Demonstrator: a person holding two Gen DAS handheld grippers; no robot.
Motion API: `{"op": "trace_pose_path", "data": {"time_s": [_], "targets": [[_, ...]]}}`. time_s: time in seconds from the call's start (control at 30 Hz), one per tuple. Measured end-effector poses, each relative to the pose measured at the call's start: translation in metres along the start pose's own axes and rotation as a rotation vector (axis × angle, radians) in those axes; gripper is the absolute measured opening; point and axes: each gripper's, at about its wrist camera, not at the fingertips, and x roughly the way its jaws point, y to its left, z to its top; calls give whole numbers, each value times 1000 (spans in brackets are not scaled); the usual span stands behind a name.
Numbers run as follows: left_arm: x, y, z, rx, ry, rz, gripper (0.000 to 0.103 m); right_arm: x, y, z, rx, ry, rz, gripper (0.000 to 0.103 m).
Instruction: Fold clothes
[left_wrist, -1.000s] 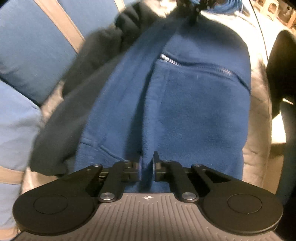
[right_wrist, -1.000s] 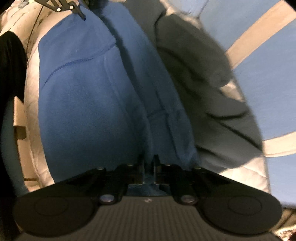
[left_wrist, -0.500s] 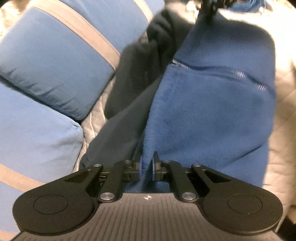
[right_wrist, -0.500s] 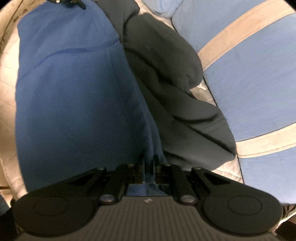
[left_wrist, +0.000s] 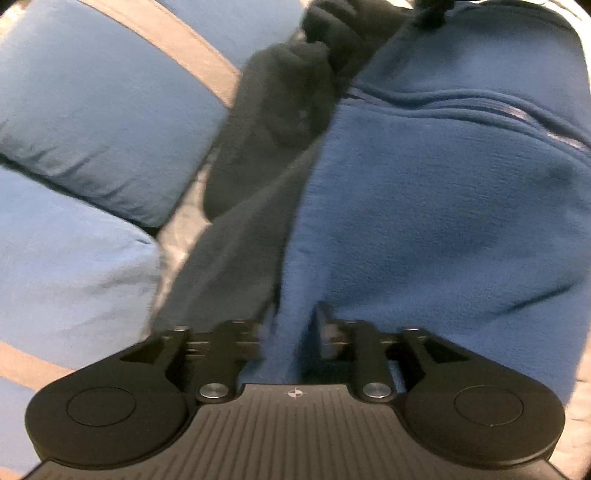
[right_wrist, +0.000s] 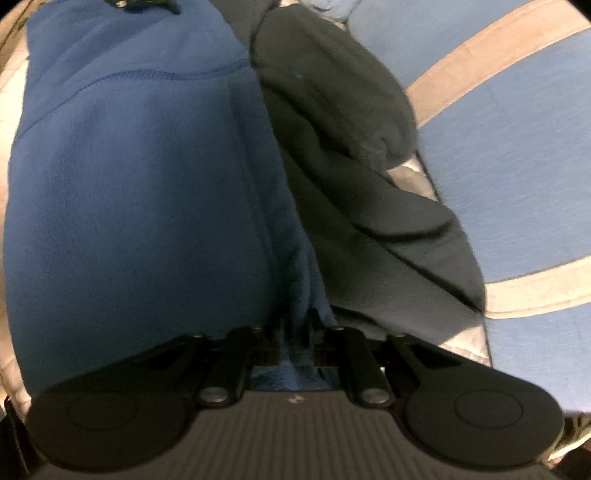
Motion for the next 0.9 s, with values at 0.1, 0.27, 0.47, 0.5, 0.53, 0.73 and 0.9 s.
{"op": "trace_pose_path", "data": {"time_s": [0.1, 0.27, 0.47, 0.5, 0.53, 0.73, 0.9], "targets": [[-9, 6, -6, -37, -14, 79, 69, -13, 0, -4, 51, -16, -66, 75], [-45, 14, -17, -117, -45, 152, 73, -54, 8, -25, 130, -114, -173, 99], [-108, 15, -41, -214, -121, 282, 73, -105, 42, -57, 172, -226, -314, 103], [-119, 12, -47, -227, -137, 299, 74, -113, 52, -65, 177, -244, -337, 103], [-129, 8, -52, -238, -153, 317, 74, -119, 62, -72, 178, -265, -353, 103], [-182, -62, -89, -181, -221, 406, 75, -127, 131, -106, 136, -325, -403, 103], [-180, -134, -115, -138, -200, 444, 76, -94, 193, -117, 24, -267, -488, 103]]}}
